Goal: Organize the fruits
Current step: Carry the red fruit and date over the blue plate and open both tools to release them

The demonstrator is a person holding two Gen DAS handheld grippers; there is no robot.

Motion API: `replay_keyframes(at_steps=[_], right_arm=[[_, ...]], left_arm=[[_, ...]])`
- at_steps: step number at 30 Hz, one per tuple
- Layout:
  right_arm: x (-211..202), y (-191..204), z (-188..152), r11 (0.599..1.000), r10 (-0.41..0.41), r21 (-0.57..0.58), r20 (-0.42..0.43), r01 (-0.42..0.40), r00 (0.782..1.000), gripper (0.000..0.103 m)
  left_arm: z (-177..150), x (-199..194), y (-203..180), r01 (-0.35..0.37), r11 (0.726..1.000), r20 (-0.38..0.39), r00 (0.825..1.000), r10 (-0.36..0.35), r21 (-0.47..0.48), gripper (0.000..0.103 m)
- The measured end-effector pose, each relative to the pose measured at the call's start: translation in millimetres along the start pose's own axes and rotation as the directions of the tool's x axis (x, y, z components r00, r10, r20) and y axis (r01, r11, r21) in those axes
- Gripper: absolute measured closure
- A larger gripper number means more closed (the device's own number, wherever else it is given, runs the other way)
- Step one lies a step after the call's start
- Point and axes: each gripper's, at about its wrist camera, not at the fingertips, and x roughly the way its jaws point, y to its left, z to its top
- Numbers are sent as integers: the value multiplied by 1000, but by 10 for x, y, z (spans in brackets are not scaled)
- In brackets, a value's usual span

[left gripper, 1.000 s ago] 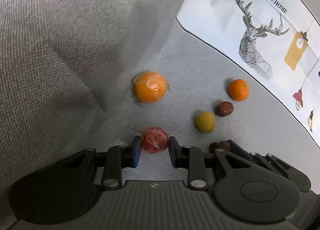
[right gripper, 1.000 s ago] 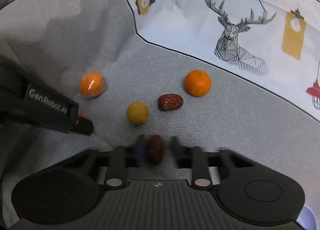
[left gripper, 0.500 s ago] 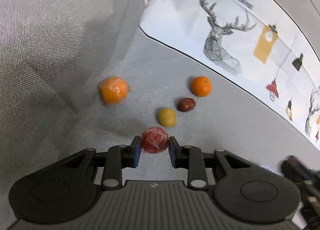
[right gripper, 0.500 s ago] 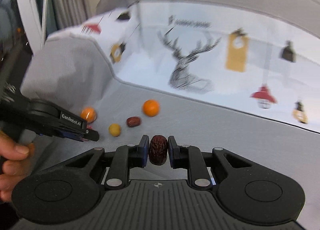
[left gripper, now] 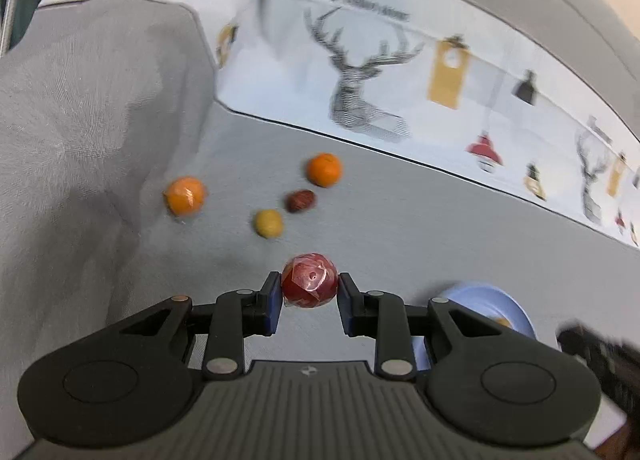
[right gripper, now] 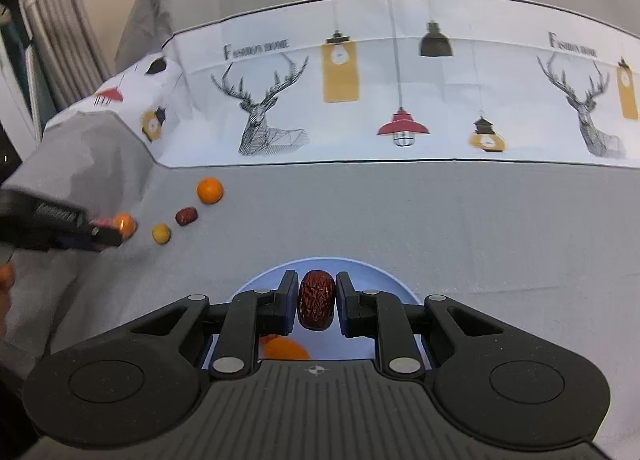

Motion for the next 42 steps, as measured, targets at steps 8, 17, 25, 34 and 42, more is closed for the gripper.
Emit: replay_keyframes(at_steps=[8,17,25,34,42], right_arm=[[18,-202,-97,998,-57,-10,9,57,998,82],[28,-282,-121,996,-84,-26,20,84,996,82],[10,-368,-148,995,-99,-31,23,100,995,82],[16,-422,-161,993,-110,-26,21,111,994,82],[28,-395,-156,994,-104,-37,25,105,994,82]], left_arm=[[-359,18,-487,130,985,-31,991,-128,110,71],[-382,311,-731,152,975,-39,988,-148,161,71],[-377,317,-905,244,947,-5,969,-249,210,71],[-388,328,-995,261,936,0,963,-269,238,71],[-397,333,-985,261,936,1,963,-268,235,71]])
